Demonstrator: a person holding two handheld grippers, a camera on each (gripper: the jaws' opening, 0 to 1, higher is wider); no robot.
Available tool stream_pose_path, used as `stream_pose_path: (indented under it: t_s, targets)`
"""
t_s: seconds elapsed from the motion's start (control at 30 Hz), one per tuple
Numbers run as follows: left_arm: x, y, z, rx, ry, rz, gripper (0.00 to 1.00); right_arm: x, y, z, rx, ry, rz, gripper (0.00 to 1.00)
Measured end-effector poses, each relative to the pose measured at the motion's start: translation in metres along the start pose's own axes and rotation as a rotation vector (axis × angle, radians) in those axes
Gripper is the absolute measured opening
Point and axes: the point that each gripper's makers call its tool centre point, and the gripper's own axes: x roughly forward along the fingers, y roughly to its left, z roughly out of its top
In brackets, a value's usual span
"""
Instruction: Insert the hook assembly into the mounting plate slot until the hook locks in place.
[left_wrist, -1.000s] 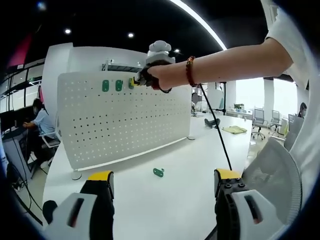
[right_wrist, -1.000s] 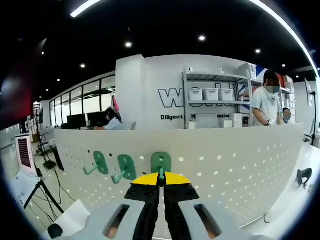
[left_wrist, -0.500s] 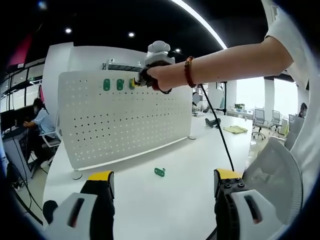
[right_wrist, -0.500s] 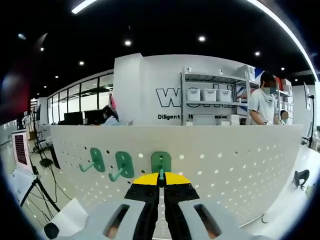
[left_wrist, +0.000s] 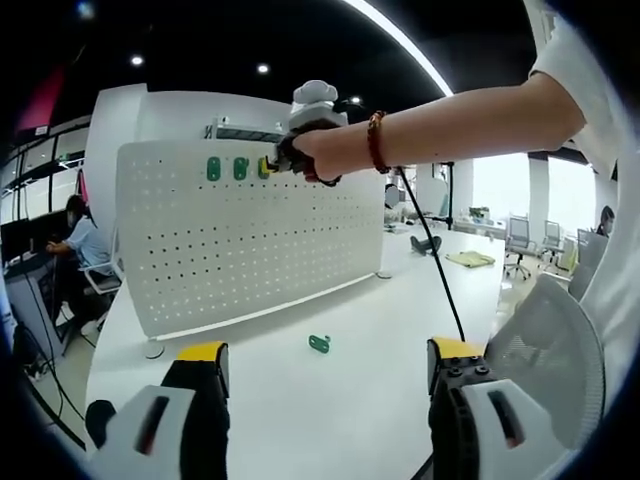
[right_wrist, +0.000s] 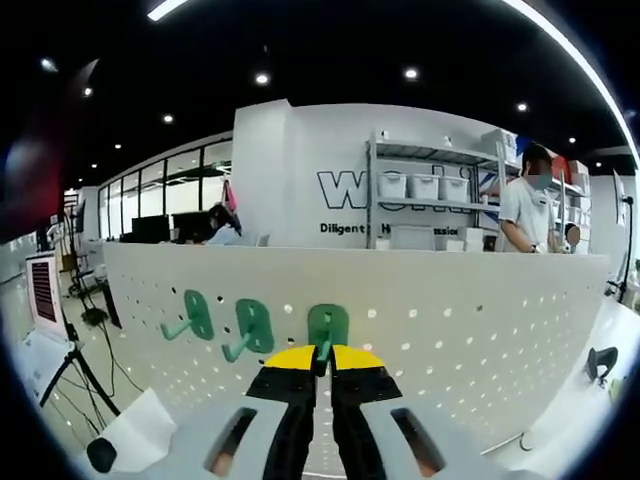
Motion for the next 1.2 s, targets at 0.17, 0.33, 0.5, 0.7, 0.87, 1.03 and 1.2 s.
stream_pose_path:
  t_s: [0.17,0.33,0.5,0.7,0.87,1.03,1.2]
  targets:
    - [0.001,0.0,0.002,0.001,-0.003,-0.001,0.83,0.0,0.0,-0.003,0.015,0.01,0.002,0.03]
    - [0.001,-0.001,0.001,0.003,0.0,0.001,0.83,0.0,0.0,-0.007,0.021,0.019,0.017,0.09]
    - [0.001,-0.004,0.004,0.01,-0.002,-0.009,0.83,-0.002,0.004,-0.011,0.008,0.018,0.043,0.19]
    - [0.003,-0.005,0.007,0.018,-0.004,-0.013,0.83,-0.008,0.003,-0.018,0.02,0.027,0.067,0.24]
    - [0.004,-0.011,0.008,0.022,0.0,-0.022,0.83,-0.014,0.0,-0.021,0.019,0.026,0.076,0.25]
    - [0.006,-0.019,0.014,0.029,-0.005,-0.036,0.83,-0.022,-0.003,-0.022,0.049,0.016,0.092,0.27]
    - [0.007,-0.022,0.016,0.036,-0.002,-0.038,0.83,-0.032,-0.006,-0.025,0.061,0.01,0.101,0.27]
